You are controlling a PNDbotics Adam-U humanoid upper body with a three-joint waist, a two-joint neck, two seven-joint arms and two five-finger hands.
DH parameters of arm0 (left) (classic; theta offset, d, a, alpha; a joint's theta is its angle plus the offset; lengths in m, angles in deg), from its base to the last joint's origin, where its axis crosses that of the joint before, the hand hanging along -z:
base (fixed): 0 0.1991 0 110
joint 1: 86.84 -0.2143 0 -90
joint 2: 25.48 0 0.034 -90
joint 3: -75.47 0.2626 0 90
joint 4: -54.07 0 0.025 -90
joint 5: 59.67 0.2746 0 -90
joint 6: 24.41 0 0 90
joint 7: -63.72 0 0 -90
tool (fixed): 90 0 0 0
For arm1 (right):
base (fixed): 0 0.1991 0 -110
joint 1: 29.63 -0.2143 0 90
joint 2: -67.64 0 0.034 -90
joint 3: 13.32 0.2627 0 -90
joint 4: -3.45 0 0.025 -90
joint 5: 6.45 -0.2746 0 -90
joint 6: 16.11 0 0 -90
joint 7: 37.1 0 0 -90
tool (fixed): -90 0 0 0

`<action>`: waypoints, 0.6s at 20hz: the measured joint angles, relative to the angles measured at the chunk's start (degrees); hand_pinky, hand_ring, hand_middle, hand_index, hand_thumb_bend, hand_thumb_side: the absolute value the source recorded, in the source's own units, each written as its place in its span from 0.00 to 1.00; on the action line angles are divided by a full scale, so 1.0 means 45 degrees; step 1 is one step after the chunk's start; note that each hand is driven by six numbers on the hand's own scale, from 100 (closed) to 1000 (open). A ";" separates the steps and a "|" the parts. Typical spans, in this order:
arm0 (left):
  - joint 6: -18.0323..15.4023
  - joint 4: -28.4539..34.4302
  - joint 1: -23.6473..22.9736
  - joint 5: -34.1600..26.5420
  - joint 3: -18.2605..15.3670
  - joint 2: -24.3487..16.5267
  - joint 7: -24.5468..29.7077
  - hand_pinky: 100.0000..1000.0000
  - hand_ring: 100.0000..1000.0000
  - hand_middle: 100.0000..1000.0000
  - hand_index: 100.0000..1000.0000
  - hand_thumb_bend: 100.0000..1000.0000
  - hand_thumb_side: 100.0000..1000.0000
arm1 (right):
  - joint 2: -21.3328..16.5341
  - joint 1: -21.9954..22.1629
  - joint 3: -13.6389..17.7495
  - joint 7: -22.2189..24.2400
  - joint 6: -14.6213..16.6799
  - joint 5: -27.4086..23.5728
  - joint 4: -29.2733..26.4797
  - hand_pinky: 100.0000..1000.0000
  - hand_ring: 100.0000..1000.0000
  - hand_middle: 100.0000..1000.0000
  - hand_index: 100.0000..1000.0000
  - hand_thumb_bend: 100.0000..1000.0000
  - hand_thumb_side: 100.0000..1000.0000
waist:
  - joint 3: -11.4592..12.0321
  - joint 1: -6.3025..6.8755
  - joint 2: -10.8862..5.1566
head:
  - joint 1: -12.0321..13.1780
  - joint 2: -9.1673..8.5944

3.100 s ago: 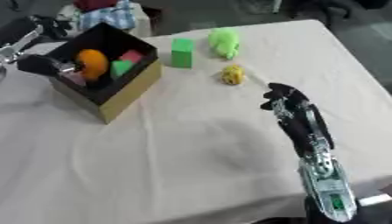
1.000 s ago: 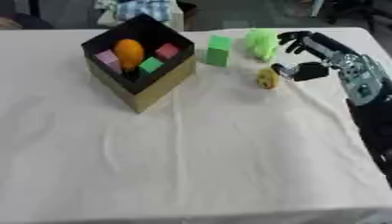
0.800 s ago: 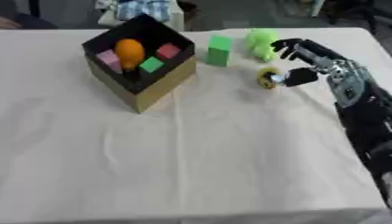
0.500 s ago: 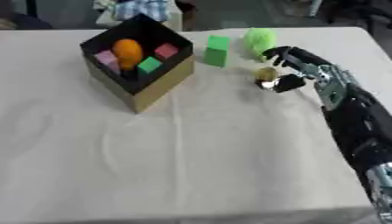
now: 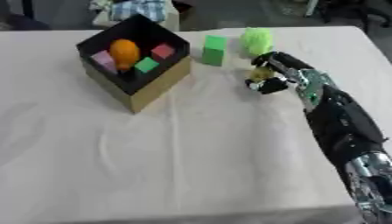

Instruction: Pick up objects on the table and place them in the box.

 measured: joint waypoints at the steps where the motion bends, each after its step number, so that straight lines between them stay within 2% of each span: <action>1: 0.0000 0.0000 -0.0010 0.0000 0.0000 0.0000 0.0001 0.81 0.60 0.58 0.79 0.15 0.61 | 0.0000 0.0001 0.0031 -0.0221 -0.0077 0.0092 0.0027 0.70 0.69 0.69 0.79 0.02 0.20 | 0.0017 0.0000 0.0000 | -0.0002 0.0000; 6: 0.0011 0.0000 -0.0023 0.0011 0.0000 0.0002 0.0012 0.81 0.60 0.58 0.79 0.15 0.62 | -0.0004 0.0001 0.0084 -0.1390 -0.0666 0.0652 0.0150 0.69 0.68 0.68 0.76 0.00 0.13 | 0.0051 -0.0004 0.0000 | -0.0004 0.0000; 8: 0.0015 0.0000 -0.0036 0.0020 0.0000 0.0003 0.0015 0.81 0.60 0.58 0.79 0.15 0.62 | -0.0008 0.0001 0.0117 -0.1693 -0.0871 0.0856 0.0254 0.68 0.65 0.64 0.73 0.00 0.01 | 0.0051 -0.0004 0.0000 | -0.0005 0.0000; 12: 0.0016 0.0003 -0.0055 0.0048 0.0000 0.0003 0.0015 0.81 0.60 0.58 0.79 0.15 0.62 | -0.0041 -0.0003 0.0185 -0.2163 -0.1086 0.1077 0.0404 0.64 0.57 0.48 0.59 0.00 0.00 | 0.0054 -0.0004 0.0000 | -0.0004 0.0000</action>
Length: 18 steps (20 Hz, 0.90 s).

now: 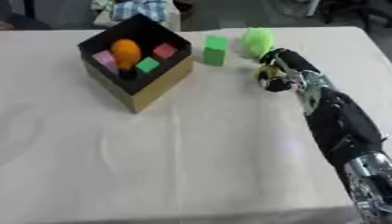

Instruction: Pick up objects on the table and place them in the box.

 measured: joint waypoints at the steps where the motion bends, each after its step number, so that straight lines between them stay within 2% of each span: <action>1: 0.0000 0.0000 -0.0008 0.0001 0.0000 0.0000 0.0000 0.81 0.60 0.58 0.79 0.15 0.62 | -0.0014 0.0003 0.0009 -0.0125 -0.0011 0.0026 0.0024 0.62 0.54 0.41 0.52 0.00 0.00 | 0.0000 0.0000 0.0000 | 0.0000 0.0000; 3: 0.0001 0.0001 -0.0029 0.0001 0.0000 0.0000 -0.0001 0.81 0.60 0.58 0.79 0.15 0.62 | -0.0046 0.0025 0.0016 -0.0470 0.0032 0.0020 0.0006 0.60 0.49 0.31 0.43 0.00 0.00 | -0.0002 0.0000 0.0000 | 0.0000 0.0000; 6: 0.0001 0.0003 -0.0053 0.0001 0.0000 0.0001 -0.0001 0.81 0.60 0.58 0.79 0.14 0.62 | -0.0138 0.0091 0.0017 -0.1067 0.0225 -0.0149 -0.0238 0.58 0.45 0.24 0.36 0.00 0.00 | -0.0047 0.0000 0.0000 | 0.0000 0.0000; 11: 0.0004 0.0006 -0.0061 0.0001 -0.0001 0.0002 -0.0004 0.81 0.60 0.58 0.79 0.12 0.63 | -0.0288 0.0090 -0.0001 -0.1559 0.0633 -0.0823 -0.1013 0.56 0.44 0.21 0.34 0.00 0.00 | -0.0081 0.0000 0.0000 | 0.0000 0.0000; 18: 0.0005 0.0011 -0.0081 -0.0003 -0.0005 0.0002 -0.0005 0.82 0.60 0.58 0.79 0.11 0.63 | -0.0427 0.0005 -0.0159 -0.1365 0.1034 -0.1874 -0.2256 0.56 0.42 0.20 0.33 0.00 0.00 | -0.0094 0.0000 0.0000 | -0.0006 0.0000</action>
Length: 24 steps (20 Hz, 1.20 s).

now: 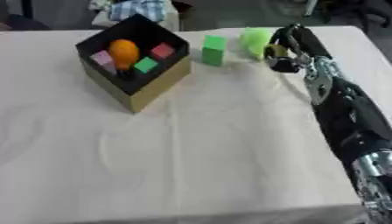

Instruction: Pick up objects on the table and place them in the box.

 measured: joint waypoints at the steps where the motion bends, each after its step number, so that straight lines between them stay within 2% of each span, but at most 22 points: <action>1: 0.0000 0.0002 -0.0005 -0.0001 -0.0002 0.0000 0.0000 0.82 0.60 0.58 0.79 0.11 0.63 | 0.0000 -0.0065 -0.0043 0.0067 0.0061 -0.0180 -0.0178 0.56 0.42 0.20 0.33 0.00 0.00 | 0.0000 0.0000 0.0000 | -0.0001 0.0000; 7: -0.0004 0.0062 -0.0081 -0.0018 -0.0066 0.0000 -0.0003 0.82 0.60 0.58 0.79 0.11 0.63 | 0.0046 -0.0822 -0.0389 0.0634 0.0398 -0.1138 -0.1097 0.56 0.42 0.20 0.33 0.00 0.00 | 0.0019 0.0000 0.0000 | -0.0109 0.0000; 13: -0.0020 0.0069 -0.0082 -0.0036 -0.0075 0.0101 0.0014 0.82 0.60 0.58 0.79 0.11 0.63 | 0.0874 -0.1704 -0.0817 0.1404 0.0726 -0.1455 -0.1412 0.57 0.43 0.21 0.34 0.00 0.00 | 0.0128 0.0000 0.0000 | -0.0289 0.0000; 18: -0.0057 0.0071 -0.0045 -0.0057 -0.0025 0.0165 0.0115 0.82 0.60 0.58 0.79 0.10 0.63 | 0.1857 -0.2087 -0.0940 0.1837 0.0908 -0.0902 -0.1266 0.58 0.43 0.22 0.35 0.00 0.00 | 0.0499 0.0000 0.0000 | -0.0634 0.0000; 24: -0.0092 0.0072 0.0133 -0.0109 0.0176 0.0364 0.0314 0.83 0.59 0.58 0.79 0.10 0.63 | 0.3005 -0.2186 -0.0801 0.1841 0.0751 0.0456 -0.0771 0.58 0.44 0.24 0.37 0.00 0.00 | 0.1037 0.0004 0.0000 | -0.1211 0.0000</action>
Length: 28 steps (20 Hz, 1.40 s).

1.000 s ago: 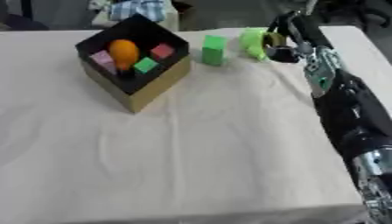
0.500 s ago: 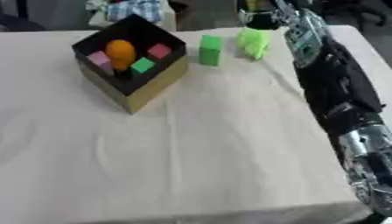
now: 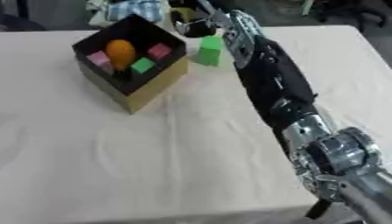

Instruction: Pick up objects on the table and place them in the box.

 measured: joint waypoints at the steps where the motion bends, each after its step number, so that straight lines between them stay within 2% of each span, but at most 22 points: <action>1: -0.0005 0.0000 0.0019 -0.0004 0.0036 0.0041 0.0031 0.82 0.59 0.58 0.79 0.10 0.63 | 0.0166 0.0002 0.0035 -0.0011 -0.0039 0.0232 0.0079 0.58 0.45 0.27 0.39 0.00 0.00 | 0.0087 0.0000 0.0000 | -0.0111 0.0000; 3: -0.0015 0.0000 0.0022 -0.0017 0.0076 0.0099 0.0090 0.83 0.59 0.58 0.79 0.10 0.63 | 0.0472 0.0012 0.0065 -0.0091 -0.0128 0.0828 0.0183 0.61 0.50 0.42 0.54 0.00 0.00 | 0.0236 0.0002 0.0000 | -0.0321 -0.0005; 4: -0.0018 0.0000 0.0024 -0.0030 0.0081 0.0130 0.0101 0.83 0.59 0.58 0.79 0.10 0.63 | 0.0600 0.0014 0.0071 -0.0138 -0.0155 0.1147 0.0212 0.63 0.56 0.55 0.69 0.00 0.00 | 0.0281 0.0002 0.0000 | -0.0402 -0.0010; 5: -0.0020 0.0000 0.0025 -0.0036 0.0095 0.0158 0.0114 0.83 0.59 0.58 0.79 0.10 0.63 | 0.0707 0.0018 0.0071 -0.0192 -0.0156 0.1485 0.0225 0.65 0.60 0.64 0.77 0.00 0.02 | 0.0301 0.0002 0.0000 | -0.0468 -0.0016; 6: -0.0019 0.0000 0.0025 -0.0038 0.0113 0.0184 0.0124 0.83 0.59 0.58 0.79 0.10 0.63 | 0.0777 0.0023 0.0072 -0.0241 -0.0142 0.1817 0.0226 0.67 0.65 0.72 0.84 0.03 0.15 | 0.0304 0.0002 0.0000 | -0.0509 -0.0021; 7: -0.0017 0.0000 0.0026 -0.0039 0.0131 0.0184 0.0129 0.83 0.59 0.58 0.79 0.10 0.63 | 0.0813 0.0024 0.0072 -0.0306 -0.0130 0.2123 0.0226 0.69 0.68 0.78 0.89 0.10 0.24 | 0.0304 0.0002 0.0000 | -0.0545 -0.0023; 9: -0.0014 0.0000 0.0026 -0.0040 0.0138 0.0185 0.0133 0.83 0.59 0.57 0.79 0.09 0.64 | 0.0823 0.0028 0.0108 -0.0484 -0.0182 0.2601 0.0225 0.72 0.74 0.86 0.95 0.17 0.37 | 0.0304 0.0002 0.0000 | -0.0580 -0.0027; 10: -0.0013 0.0000 0.0026 -0.0040 0.0138 0.0185 0.0135 0.83 0.59 0.57 0.79 0.10 0.64 | 0.0822 0.0030 0.0117 -0.0559 -0.0247 0.2767 0.0225 0.73 0.74 0.86 0.95 0.23 0.41 | 0.0303 0.0002 0.0000 | -0.0589 -0.0028; 16: -0.0008 0.0000 0.0022 -0.0040 0.0137 0.0185 0.0135 0.83 0.59 0.57 0.79 0.10 0.64 | 0.0459 0.0009 0.0430 -0.0788 -0.0888 0.2991 0.0220 0.73 0.74 0.85 0.95 0.19 0.38 | 0.0157 0.0002 0.0000 | -0.0616 -0.0061; 21: 0.0007 0.0000 -0.0013 -0.0040 0.0100 0.0183 0.0102 0.83 0.59 0.57 0.79 0.10 0.64 | -0.0706 -0.0111 0.1133 -0.1140 -0.2146 0.2334 0.0314 0.74 0.74 0.87 0.96 0.17 0.36 | -0.0070 -0.0002 0.0000 | -0.0548 -0.0129; 22: 0.0008 0.0000 -0.0019 -0.0039 0.0072 0.0183 0.0097 0.83 0.59 0.57 0.79 0.10 0.64 | -0.0935 -0.0111 0.1272 -0.1218 -0.2407 0.2140 0.0400 0.75 0.75 0.88 0.96 0.10 0.31 | -0.0099 -0.0002 0.0000 | -0.0536 -0.0131; 23: 0.0007 0.0000 -0.0027 -0.0038 0.0054 0.0181 0.0089 0.83 0.59 0.57 0.79 0.10 0.64 | -0.1150 -0.0109 0.1400 -0.1278 -0.2648 0.1951 0.0500 0.75 0.76 0.89 0.97 0.18 0.36 | -0.0124 -0.0002 0.0000 | -0.0522 -0.0133; 28: 0.0041 0.0000 -0.0120 -0.0030 -0.0019 0.0180 0.0030 0.83 0.59 0.57 0.79 0.10 0.64 | -0.2004 0.0042 0.1854 -0.1421 -0.3623 0.1083 0.1233 0.79 0.84 0.92 0.97 0.18 0.39 | -0.0186 -0.0004 0.0000 | -0.0501 -0.0181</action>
